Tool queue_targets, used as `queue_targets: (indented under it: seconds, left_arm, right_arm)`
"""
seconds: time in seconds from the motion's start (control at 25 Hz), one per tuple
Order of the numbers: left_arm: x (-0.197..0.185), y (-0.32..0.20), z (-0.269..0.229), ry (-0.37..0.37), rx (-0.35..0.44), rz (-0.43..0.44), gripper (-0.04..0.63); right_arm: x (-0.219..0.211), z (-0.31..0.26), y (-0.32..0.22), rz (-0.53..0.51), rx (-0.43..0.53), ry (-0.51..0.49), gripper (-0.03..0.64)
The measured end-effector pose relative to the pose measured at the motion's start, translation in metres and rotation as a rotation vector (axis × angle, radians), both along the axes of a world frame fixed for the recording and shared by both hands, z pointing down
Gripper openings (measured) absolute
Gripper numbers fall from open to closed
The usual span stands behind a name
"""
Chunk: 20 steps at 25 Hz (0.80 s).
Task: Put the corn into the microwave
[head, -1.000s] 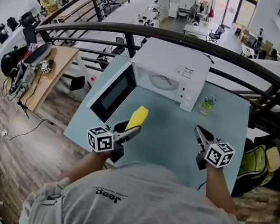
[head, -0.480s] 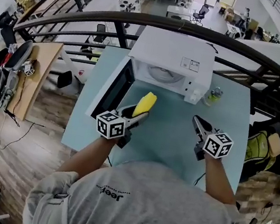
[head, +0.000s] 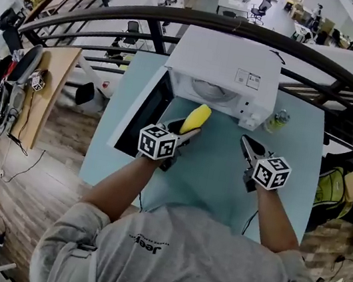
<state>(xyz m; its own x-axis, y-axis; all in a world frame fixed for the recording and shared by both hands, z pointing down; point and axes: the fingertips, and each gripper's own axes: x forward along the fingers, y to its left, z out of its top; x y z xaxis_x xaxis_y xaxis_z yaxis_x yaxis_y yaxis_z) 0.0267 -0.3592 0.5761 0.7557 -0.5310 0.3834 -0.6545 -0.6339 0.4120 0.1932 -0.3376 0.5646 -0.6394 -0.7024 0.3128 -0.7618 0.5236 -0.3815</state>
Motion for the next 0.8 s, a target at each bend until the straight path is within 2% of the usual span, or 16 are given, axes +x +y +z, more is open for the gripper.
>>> queue_targets:
  seconds: [0.36, 0.8]
  left_arm:
    - [0.012, -0.051, 0.039, -0.112, -0.016, -0.033, 0.249]
    - [0.019, -0.117, 0.086, -0.316, 0.03, -0.049, 0.249]
  right_arm:
    - [-0.032, 0.02, -0.026, -0.06, -0.009, 0.021, 0.017]
    - [-0.063, 0.044, -0.052, -0.106, -0.015, 0.03, 0.017]
